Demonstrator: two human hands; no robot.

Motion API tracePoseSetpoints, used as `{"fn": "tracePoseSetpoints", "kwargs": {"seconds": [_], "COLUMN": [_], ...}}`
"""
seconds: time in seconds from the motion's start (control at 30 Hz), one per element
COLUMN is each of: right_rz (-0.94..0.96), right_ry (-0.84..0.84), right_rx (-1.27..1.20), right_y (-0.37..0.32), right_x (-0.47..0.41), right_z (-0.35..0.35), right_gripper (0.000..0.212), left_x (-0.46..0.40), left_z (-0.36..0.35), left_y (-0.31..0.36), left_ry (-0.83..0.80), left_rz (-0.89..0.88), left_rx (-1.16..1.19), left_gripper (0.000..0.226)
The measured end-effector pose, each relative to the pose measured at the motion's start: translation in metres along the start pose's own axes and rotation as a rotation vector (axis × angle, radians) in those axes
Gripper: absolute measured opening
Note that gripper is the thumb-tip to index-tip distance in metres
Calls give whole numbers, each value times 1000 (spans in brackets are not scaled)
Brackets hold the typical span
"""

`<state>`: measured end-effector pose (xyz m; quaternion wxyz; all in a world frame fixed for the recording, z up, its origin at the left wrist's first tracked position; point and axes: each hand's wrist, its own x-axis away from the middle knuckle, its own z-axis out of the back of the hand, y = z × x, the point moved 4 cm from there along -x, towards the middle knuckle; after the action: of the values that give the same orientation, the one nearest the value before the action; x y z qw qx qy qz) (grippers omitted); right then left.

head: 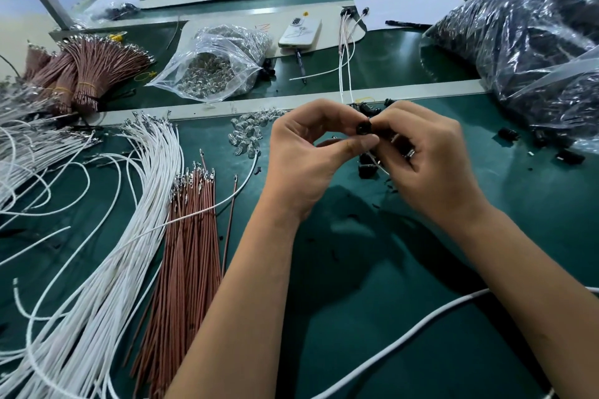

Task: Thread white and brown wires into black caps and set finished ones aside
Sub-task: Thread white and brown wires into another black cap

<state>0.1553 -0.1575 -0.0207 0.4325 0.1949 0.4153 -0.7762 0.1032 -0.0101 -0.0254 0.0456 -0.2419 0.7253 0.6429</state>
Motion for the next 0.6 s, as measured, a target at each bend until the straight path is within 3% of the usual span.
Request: {"fn": "tracePoseSetpoints", "kwargs": {"seconds": [0.6], "right_rz": [63], "right_ry": [125], "right_rx": [45], "right_y": [-10], "right_x": [1], "right_z": [13], "right_gripper": [10], "left_x": [1], "left_z": [-4], "left_y": [10], "left_ry": [-58], "left_rz": [-15], "left_rx": [105], "left_gripper": [31]}}
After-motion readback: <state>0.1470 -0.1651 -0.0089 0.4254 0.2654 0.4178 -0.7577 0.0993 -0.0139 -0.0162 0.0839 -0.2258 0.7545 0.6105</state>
